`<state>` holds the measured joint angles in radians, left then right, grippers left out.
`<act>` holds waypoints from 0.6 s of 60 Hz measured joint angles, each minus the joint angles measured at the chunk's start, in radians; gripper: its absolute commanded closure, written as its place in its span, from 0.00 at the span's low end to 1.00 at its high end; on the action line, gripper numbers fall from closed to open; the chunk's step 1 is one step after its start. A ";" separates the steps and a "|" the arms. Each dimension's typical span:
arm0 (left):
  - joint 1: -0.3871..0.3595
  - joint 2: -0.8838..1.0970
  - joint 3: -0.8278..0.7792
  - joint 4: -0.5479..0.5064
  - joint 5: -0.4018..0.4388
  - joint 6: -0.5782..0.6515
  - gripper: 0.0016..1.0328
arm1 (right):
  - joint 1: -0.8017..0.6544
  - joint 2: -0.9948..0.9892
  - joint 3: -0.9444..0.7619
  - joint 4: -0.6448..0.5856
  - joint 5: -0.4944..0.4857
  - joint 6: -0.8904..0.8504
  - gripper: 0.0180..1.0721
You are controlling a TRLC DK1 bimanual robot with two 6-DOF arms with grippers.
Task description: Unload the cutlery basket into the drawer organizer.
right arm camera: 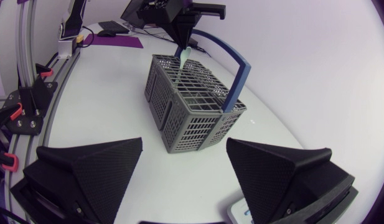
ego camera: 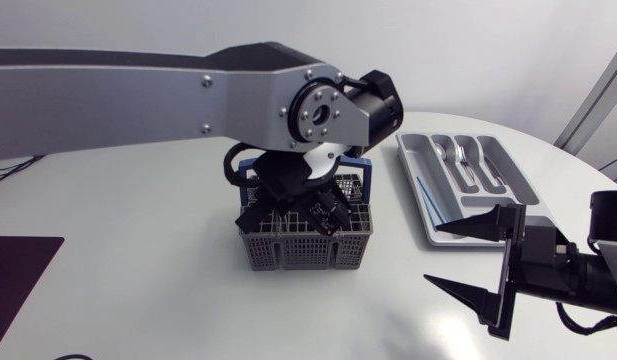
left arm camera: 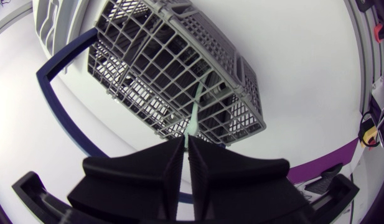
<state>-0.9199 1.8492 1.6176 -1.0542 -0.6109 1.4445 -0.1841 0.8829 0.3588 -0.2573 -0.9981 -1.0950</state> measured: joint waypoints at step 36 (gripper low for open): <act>-0.014 0.000 -0.008 -0.016 -0.064 0.000 0.52 | 0.000 -0.036 -0.019 0.000 0.000 0.000 0.07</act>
<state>-0.9340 1.8492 1.6096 -1.0698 -0.6746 1.4445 -0.1841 0.8471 0.3401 -0.2577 -0.9977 -1.0950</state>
